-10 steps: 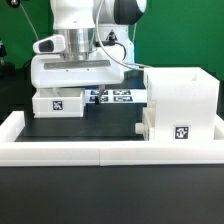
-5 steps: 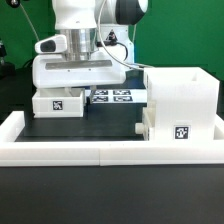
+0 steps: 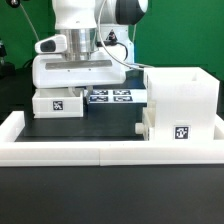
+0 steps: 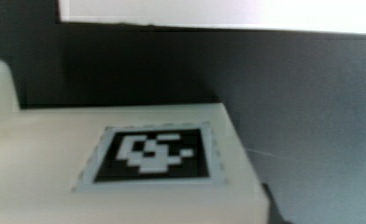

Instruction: Assemble drawer

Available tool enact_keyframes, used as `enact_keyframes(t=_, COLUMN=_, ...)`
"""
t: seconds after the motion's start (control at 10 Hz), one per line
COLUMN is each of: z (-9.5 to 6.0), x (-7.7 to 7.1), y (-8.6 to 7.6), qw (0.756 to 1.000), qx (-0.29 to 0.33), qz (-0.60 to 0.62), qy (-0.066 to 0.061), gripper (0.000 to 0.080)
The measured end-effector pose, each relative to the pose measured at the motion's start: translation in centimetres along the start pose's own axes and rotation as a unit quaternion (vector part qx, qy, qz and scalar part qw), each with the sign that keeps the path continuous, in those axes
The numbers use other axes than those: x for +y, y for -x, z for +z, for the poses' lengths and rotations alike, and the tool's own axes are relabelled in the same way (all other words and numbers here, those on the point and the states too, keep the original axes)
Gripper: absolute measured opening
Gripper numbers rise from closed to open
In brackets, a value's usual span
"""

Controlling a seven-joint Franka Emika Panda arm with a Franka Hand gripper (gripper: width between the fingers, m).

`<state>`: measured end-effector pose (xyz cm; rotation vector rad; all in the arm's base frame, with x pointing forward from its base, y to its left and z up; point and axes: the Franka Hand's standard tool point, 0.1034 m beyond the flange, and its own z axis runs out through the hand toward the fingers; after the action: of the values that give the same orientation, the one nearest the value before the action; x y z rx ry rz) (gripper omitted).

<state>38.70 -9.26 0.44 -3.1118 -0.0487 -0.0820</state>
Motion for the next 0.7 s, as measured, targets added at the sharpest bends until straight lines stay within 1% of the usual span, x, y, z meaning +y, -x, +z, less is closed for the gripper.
enact_keyframes(t=0.4, z=0.0, x=0.0, y=0.0, qw=1.0, qx=0.0, qz=0.0, qy=0.0, gripper=0.0041)
enact_keyframes(t=0.5, z=-0.4, x=-0.4, y=-0.4, qw=1.0, qx=-0.003, qz=-0.007, qy=-0.003, gripper=0.0041)
enact_keyframes(t=0.7, z=-1.3, x=-1.4, y=-1.7, qw=1.0, qx=0.008, qz=-0.026, qy=-0.001, gripper=0.0041)
